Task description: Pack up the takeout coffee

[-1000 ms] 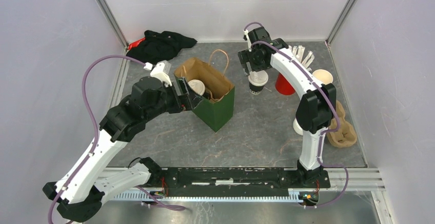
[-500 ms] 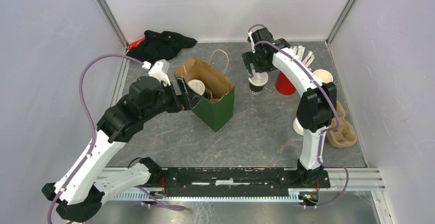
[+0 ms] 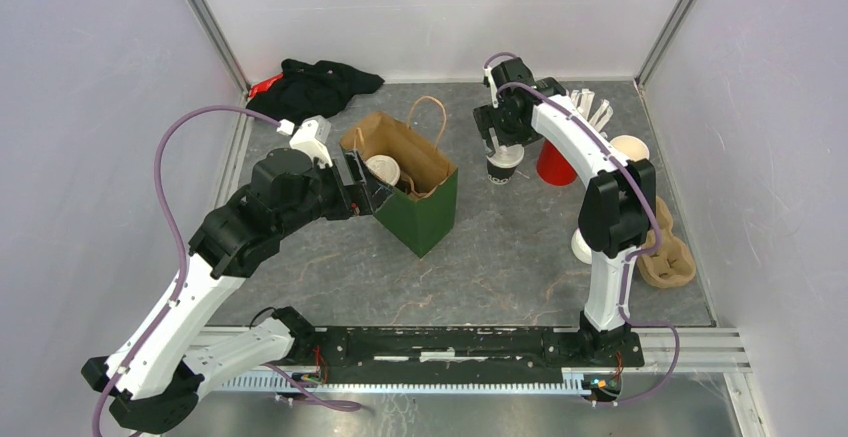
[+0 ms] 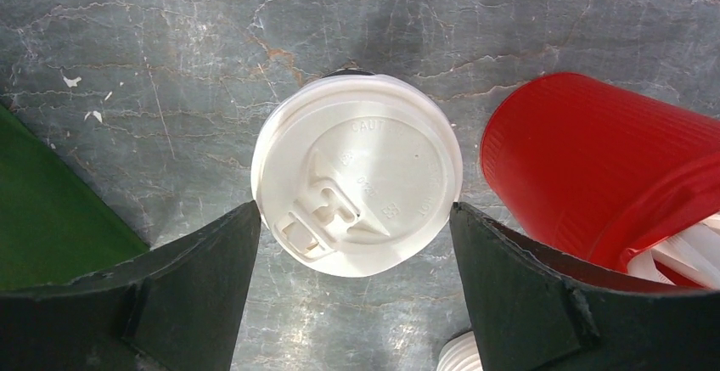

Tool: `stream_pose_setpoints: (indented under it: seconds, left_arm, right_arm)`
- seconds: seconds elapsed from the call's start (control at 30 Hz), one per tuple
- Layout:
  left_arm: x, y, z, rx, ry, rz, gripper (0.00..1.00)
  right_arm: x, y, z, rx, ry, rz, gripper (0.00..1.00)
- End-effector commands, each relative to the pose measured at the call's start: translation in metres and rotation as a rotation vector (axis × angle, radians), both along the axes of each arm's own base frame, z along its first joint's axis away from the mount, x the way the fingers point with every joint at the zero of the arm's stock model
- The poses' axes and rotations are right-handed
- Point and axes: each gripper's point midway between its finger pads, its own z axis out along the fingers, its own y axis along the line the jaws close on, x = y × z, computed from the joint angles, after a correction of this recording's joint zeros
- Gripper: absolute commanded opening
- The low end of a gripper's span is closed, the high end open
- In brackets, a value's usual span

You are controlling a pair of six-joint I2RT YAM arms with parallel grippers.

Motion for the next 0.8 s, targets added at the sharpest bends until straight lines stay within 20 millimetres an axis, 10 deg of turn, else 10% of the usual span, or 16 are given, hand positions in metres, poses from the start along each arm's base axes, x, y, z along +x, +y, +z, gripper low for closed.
stream_pose_setpoints:
  seconds: [0.0, 0.77]
  left_arm:
    - [0.0006, 0.0010, 0.0173, -0.015, -0.061, -0.008, 0.97]
    - [0.0043, 0.0010, 0.0227, -0.008, -0.065, 0.001, 0.97]
  right_arm:
    - [0.0050, 0.0003, -0.0039, 0.000, 0.004, 0.007, 0.89]
    - [0.0047, -0.0081, -0.0052, -0.062, 0.044, 0.026, 0.86]
